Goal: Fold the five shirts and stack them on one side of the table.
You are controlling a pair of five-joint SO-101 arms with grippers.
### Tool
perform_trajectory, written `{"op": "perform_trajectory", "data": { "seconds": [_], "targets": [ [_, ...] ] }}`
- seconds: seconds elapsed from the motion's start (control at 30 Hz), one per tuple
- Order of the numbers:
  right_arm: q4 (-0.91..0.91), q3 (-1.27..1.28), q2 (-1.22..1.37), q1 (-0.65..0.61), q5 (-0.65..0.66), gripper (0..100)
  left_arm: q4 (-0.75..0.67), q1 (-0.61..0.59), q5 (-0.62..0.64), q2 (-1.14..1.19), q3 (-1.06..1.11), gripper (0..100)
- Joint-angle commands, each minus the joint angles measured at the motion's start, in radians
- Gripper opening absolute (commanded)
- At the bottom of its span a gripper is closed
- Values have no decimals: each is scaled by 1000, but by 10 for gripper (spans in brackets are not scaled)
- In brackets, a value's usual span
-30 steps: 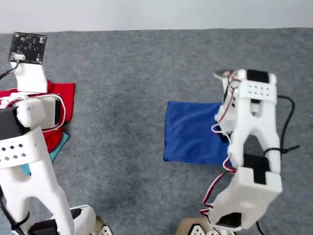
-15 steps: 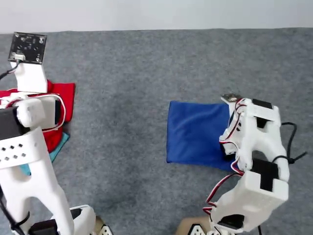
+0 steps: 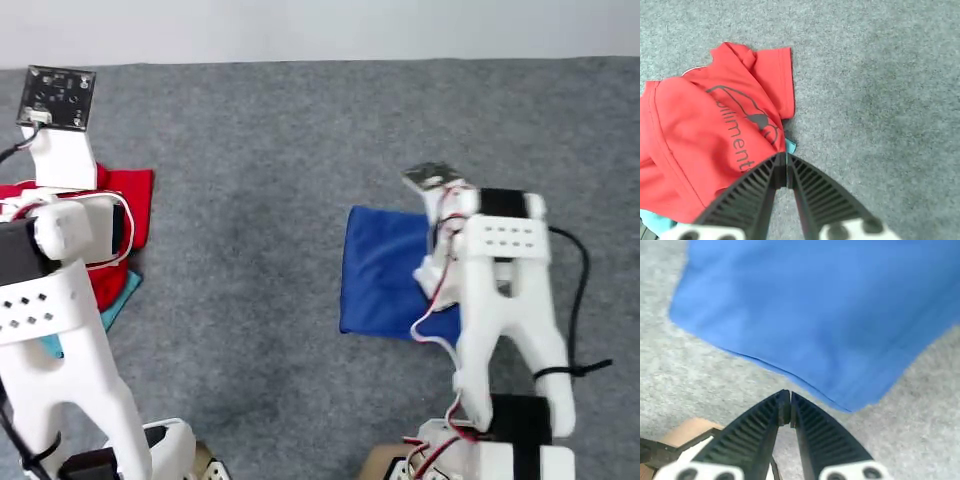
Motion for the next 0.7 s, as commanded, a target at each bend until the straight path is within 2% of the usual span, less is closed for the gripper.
{"op": "perform_trajectory", "data": {
  "seconds": [0.0, 0.2, 0.27, 0.37, 0.43, 0.67],
  "targets": [
    [-107, 55, -38, -4, -60, 9, 20, -6, -9, -31, 2, 7],
    [-246, 92, -28, 101, -129, 20, 20, -6, -9, -31, 2, 7],
    [-255, 92, -22, 101, -178, 99, 20, -6, -9, -31, 2, 7],
    [-259, 95, -21, 107, -342, 276, 20, -6, -9, -31, 2, 7],
    [-260, 94, -21, 102, -420, 327, 20, -6, -9, -31, 2, 7],
    [-340, 98, -19, 105, -482, 329, 21, -6, -9, -31, 2, 7]
  ]
}}
